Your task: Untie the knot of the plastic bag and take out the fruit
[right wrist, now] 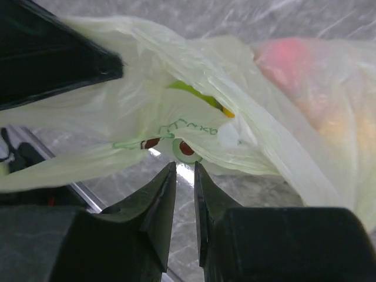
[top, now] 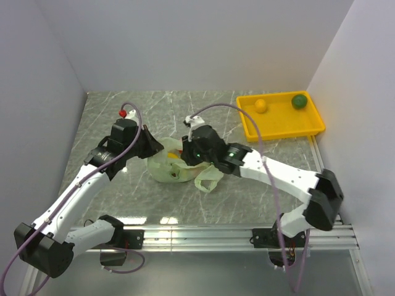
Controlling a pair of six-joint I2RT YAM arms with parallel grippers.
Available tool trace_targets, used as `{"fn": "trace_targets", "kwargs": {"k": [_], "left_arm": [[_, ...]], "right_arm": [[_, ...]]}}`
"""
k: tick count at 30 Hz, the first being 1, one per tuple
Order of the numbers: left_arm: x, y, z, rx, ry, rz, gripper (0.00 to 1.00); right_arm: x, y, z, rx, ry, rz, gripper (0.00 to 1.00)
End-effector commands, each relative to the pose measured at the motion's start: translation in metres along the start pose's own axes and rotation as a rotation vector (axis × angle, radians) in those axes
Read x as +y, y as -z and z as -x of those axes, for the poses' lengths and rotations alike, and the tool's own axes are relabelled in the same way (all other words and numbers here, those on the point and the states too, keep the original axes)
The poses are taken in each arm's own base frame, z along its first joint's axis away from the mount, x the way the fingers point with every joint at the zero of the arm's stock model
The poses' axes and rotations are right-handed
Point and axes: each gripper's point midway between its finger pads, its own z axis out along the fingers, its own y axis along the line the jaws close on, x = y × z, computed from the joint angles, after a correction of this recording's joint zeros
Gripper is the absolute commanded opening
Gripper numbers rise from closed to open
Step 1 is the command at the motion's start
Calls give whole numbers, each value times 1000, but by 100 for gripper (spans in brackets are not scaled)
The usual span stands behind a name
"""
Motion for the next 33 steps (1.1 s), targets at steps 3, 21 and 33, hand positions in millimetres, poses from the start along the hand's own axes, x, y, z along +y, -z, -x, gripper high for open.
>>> {"fn": "trace_targets", "kwargs": {"k": [3, 21, 33], "left_arm": [[-7, 7, 8, -34, 17, -27, 1], [101, -19, -41, -115, 156, 279, 1], [94, 3, -41, -83, 29, 246, 1]], "right_arm": [[6, -56, 10, -59, -49, 18, 22], [-8, -30, -186, 362, -22, 9, 30], [-20, -42, -81, 152, 5, -100, 41]]}}
